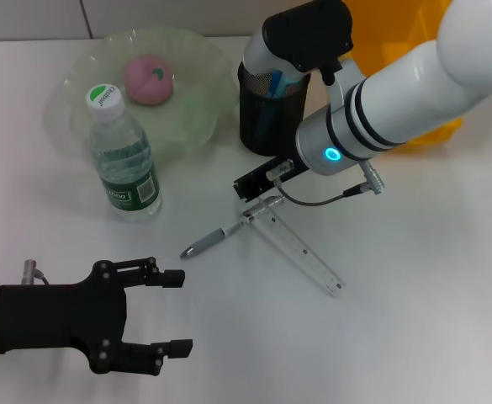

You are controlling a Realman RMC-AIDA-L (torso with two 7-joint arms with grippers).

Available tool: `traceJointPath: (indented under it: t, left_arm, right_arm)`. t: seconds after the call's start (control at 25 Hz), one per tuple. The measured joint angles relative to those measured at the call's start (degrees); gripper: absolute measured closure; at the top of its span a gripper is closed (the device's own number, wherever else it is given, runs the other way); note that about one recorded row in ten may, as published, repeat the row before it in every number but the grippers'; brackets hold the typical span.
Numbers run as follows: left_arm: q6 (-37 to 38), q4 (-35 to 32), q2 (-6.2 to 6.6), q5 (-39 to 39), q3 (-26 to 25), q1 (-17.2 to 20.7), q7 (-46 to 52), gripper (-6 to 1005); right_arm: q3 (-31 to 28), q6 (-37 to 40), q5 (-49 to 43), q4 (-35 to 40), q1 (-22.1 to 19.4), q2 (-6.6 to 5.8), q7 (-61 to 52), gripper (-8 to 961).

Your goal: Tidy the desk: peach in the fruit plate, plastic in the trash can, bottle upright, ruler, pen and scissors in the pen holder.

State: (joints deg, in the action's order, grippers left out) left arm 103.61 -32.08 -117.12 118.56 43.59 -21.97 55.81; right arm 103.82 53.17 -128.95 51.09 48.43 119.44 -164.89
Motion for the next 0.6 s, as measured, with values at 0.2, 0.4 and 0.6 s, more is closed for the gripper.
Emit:
traceJointPath:
  t: [0.2,0.4,0.6]
  left_arm:
    - [0.00,0.00,0.04,0.00,0.00,0.01,0.00,173]
    - [0.04,0.00,0.06,-0.22,-0.06,0.10,0.00,173]
    - [0.39,0.00,0.05,-0.58,-0.14,0.31,0.00,173]
  right_arm:
    - [0.00,0.16,-0.65,3.54,-2.52,-0.04,0.03,949]
    - [-0.69,0.08,-1.26,10.22,-7.46,-0.14,1.45,949]
    - [-5.41,-0.55,-0.62,20.08,-16.09,0.19,10.44,948]
